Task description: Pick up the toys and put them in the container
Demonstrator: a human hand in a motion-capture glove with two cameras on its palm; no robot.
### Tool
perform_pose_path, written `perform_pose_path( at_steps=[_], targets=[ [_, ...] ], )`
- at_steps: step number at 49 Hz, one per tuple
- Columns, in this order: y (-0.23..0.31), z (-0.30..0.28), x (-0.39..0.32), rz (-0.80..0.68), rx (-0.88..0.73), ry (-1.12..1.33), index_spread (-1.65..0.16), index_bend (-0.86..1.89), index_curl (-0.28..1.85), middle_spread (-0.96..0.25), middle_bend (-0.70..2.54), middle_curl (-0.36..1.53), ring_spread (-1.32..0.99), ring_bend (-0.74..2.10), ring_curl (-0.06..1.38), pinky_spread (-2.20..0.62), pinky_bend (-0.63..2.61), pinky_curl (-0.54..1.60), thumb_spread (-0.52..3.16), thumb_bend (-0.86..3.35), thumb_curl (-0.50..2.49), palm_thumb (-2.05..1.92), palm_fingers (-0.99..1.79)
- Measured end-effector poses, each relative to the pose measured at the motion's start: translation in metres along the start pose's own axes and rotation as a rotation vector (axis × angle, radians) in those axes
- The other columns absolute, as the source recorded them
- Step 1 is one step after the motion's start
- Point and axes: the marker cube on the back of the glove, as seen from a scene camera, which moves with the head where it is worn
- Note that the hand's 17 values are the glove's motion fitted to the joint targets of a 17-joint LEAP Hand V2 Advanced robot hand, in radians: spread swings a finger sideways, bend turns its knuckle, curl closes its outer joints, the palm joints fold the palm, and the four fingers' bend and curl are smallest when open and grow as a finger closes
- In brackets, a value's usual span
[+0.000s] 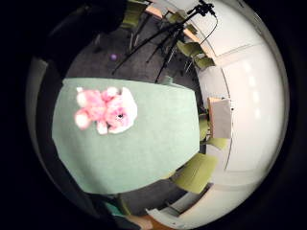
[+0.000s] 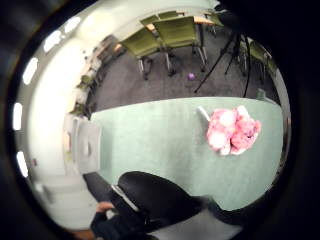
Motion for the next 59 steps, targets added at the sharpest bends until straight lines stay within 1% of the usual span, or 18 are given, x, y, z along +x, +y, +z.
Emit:
perform_pose_path(
  at_steps=[5,9,14,24,29,34,37,41,43,46,49,56,59],
  targets=[
    [-0.007,0.041,0.018,0.033,-0.063,-0.045,-0.27,0.21,0.35,-0.08,0.19,0.4,-0.19,0.23,0.27,0.0,0.79,0.29,0.78,-0.13,0.17,-0.19,-0.04],
    [-0.009,0.062,0.026,0.051,-0.112,-0.068,-0.26,0.2,0.37,-0.08,0.18,0.39,-0.18,0.21,0.27,0.0,0.78,0.29,0.77,-0.13,0.17,-0.18,-0.03],
    [-0.008,0.096,0.039,0.073,-0.174,-0.1,-0.25,0.19,0.38,-0.07,0.16,0.38,-0.16,0.15,0.25,0.01,0.76,0.29,0.74,-0.14,0.17,-0.19,-0.11],
    [-0.007,0.138,0.05,0.086,-0.246,-0.107,-0.25,0.2,0.4,-0.06,0.1,0.32,-0.1,0.11,0.21,0.05,0.8,0.31,0.71,-0.13,0.17,-0.18,-0.19],
    [-0.005,0.152,0.053,0.092,-0.287,-0.1,-0.25,0.2,0.41,-0.05,0.07,0.28,-0.07,0.1,0.18,0.06,0.89,0.34,0.7,-0.13,0.18,-0.17,-0.21],
    [-0.001,0.165,0.054,0.095,-0.32,-0.072,-0.25,0.2,0.42,-0.04,0.08,0.25,-0.05,0.11,0.16,0.07,0.95,0.35,0.69,-0.13,0.18,-0.17,-0.21],
    [0.001,0.168,0.055,0.094,-0.344,-0.069,-0.25,0.16,0.41,-0.03,0.06,0.23,-0.04,0.11,0.15,0.08,1.09,0.39,0.69,-0.12,0.19,-0.15,-0.19],
    [0.003,0.168,0.054,0.085,-0.366,-0.069,-0.26,0.17,0.41,-0.01,0.07,0.21,-0.02,0.15,0.15,0.07,1.15,0.41,0.7,-0.1,0.2,-0.12,-0.18],
    [0.004,0.169,0.053,0.082,-0.368,-0.074,-0.28,0.2,0.42,-0.01,0.06,0.2,-0.02,0.16,0.15,0.07,1.16,0.41,0.72,-0.09,0.2,-0.1,-0.15],
    [0.005,0.168,0.053,0.08,-0.371,-0.086,-0.31,0.34,0.46,0.0,0.06,0.18,-0.01,0.16,0.15,0.06,1.13,0.4,0.76,-0.06,0.21,-0.06,-0.07],
    [0.008,0.167,0.051,0.077,-0.376,-0.102,-0.34,0.43,0.48,0.0,0.07,0.17,-0.01,0.16,0.15,0.06,1.12,0.4,0.81,-0.04,0.22,-0.02,-0.05],
    [0.017,0.165,0.044,0.065,-0.359,-0.136,-0.36,0.56,0.53,0.0,0.11,0.16,-0.02,0.19,0.16,0.05,1.09,0.38,0.97,0.02,0.27,0.09,-0.04],
    [0.021,0.164,0.04,0.064,-0.35,-0.142,-0.36,0.63,0.55,-0.01,0.14,0.16,-0.03,0.21,0.17,0.04,1.05,0.37,1.05,0.08,0.3,0.19,0.02]
  ],
)
